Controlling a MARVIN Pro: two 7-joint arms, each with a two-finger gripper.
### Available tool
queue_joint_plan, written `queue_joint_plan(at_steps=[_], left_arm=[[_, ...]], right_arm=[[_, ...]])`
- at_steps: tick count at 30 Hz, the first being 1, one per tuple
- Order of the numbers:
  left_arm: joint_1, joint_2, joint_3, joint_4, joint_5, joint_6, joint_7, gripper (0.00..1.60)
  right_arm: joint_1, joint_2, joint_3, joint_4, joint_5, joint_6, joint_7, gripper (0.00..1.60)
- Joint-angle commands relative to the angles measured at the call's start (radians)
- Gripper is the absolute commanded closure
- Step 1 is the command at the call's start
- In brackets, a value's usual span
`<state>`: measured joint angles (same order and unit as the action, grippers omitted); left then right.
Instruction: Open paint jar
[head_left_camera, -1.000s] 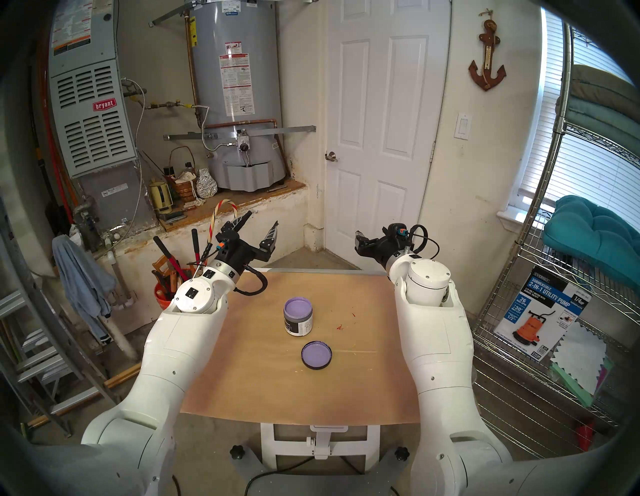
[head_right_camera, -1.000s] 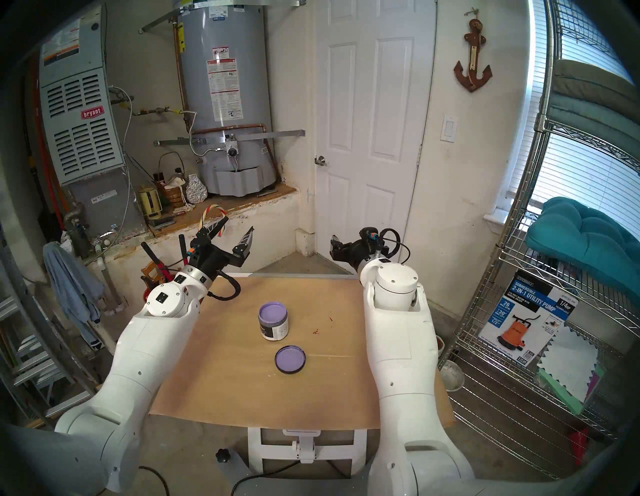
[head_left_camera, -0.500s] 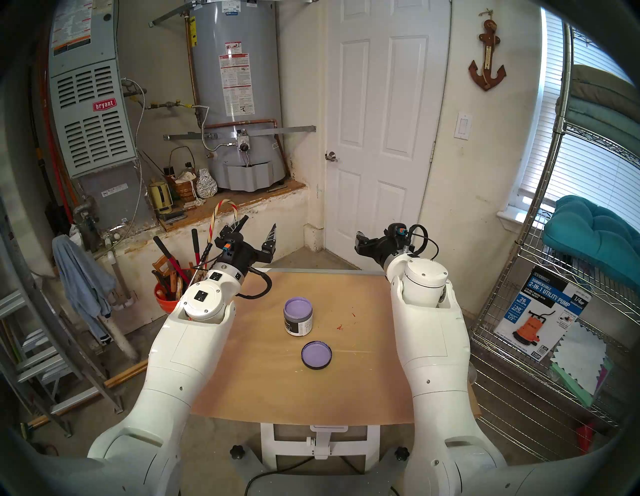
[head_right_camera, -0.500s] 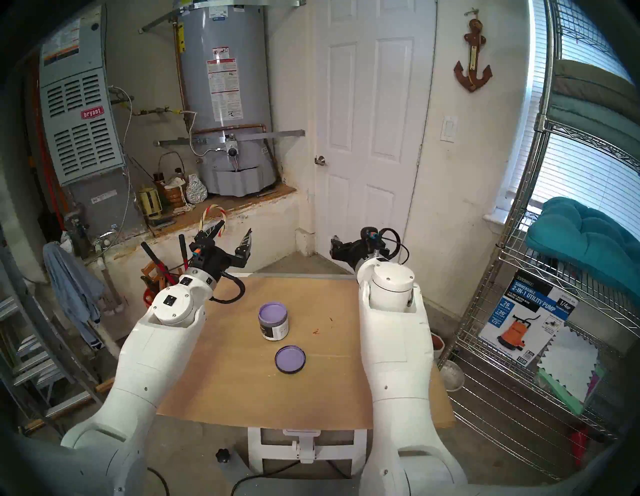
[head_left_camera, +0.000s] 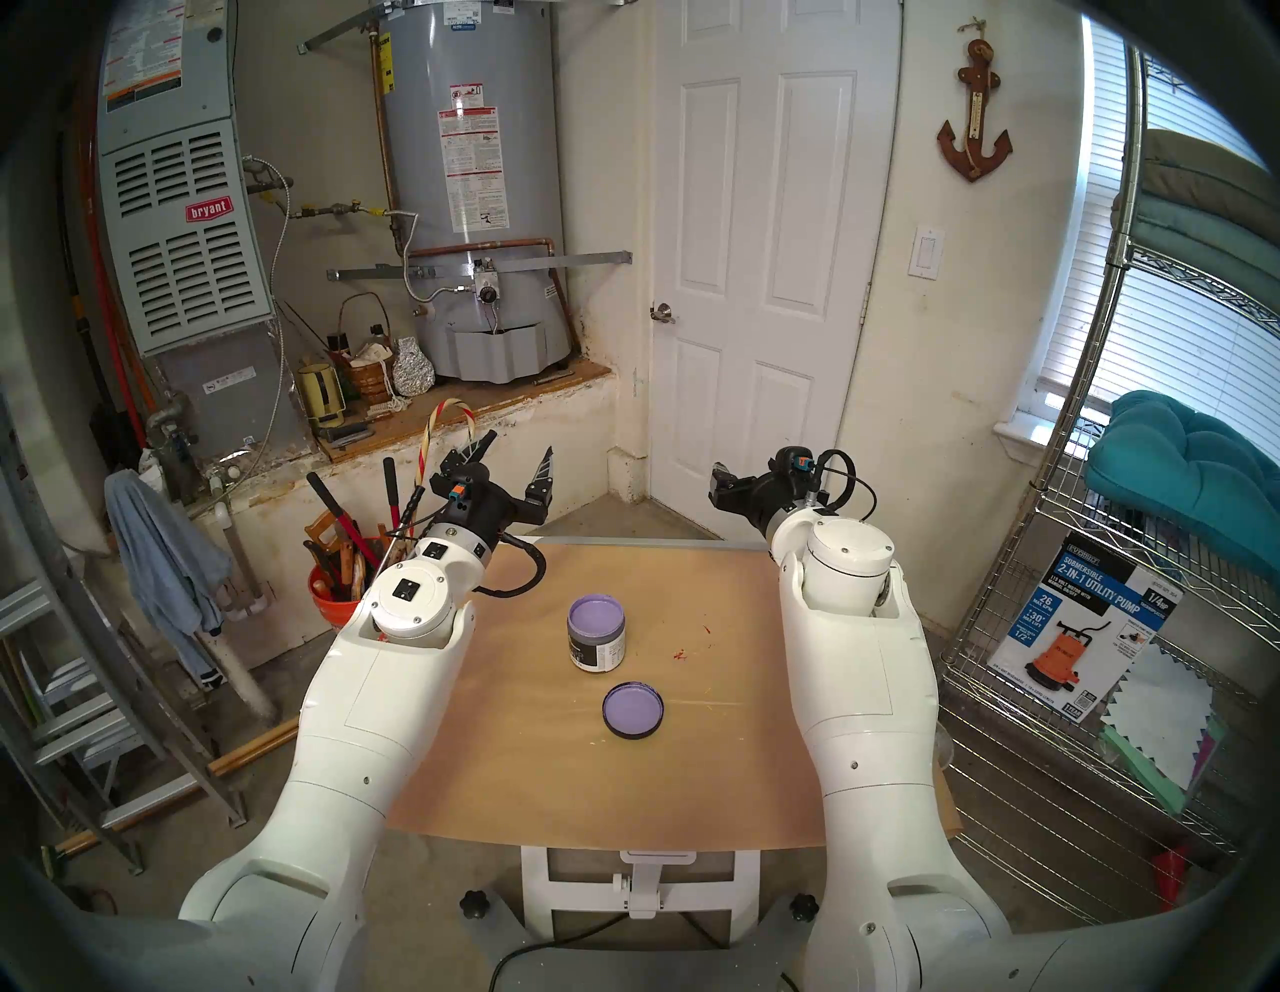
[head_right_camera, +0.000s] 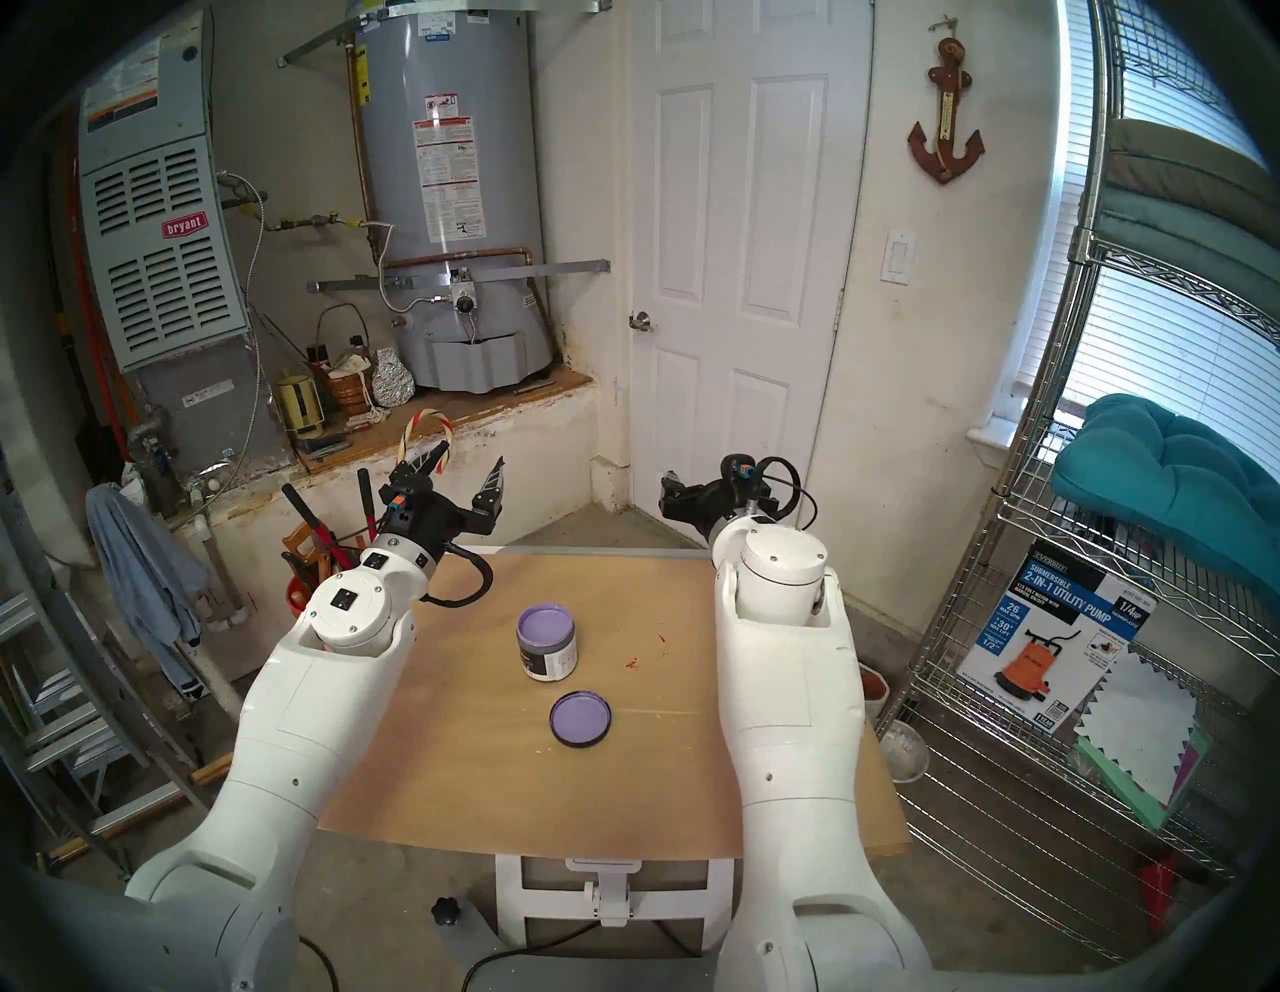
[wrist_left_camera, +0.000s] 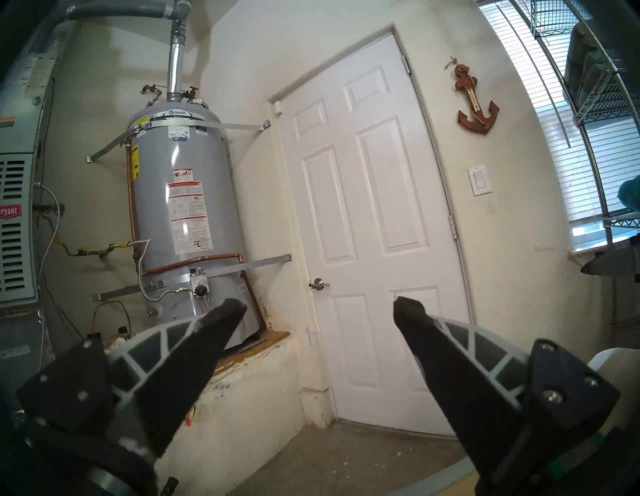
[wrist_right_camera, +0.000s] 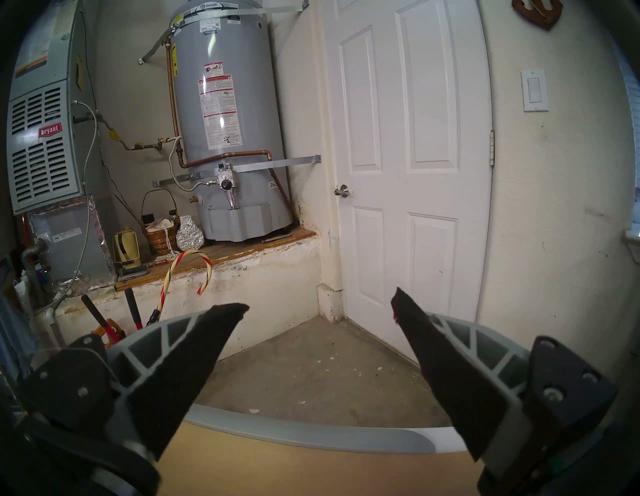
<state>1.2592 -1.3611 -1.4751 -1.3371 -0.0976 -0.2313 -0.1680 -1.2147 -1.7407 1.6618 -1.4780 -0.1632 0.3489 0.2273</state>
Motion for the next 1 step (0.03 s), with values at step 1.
queue_joint_plan(at_steps=[1], left_arm=[[-0.013,0.0,-0.006,-0.029,-0.005,-0.008,-0.002,0.0]], right_arm=[[0.015,-0.008,-0.012,-0.027,0.003,-0.009,0.006,0.0]])
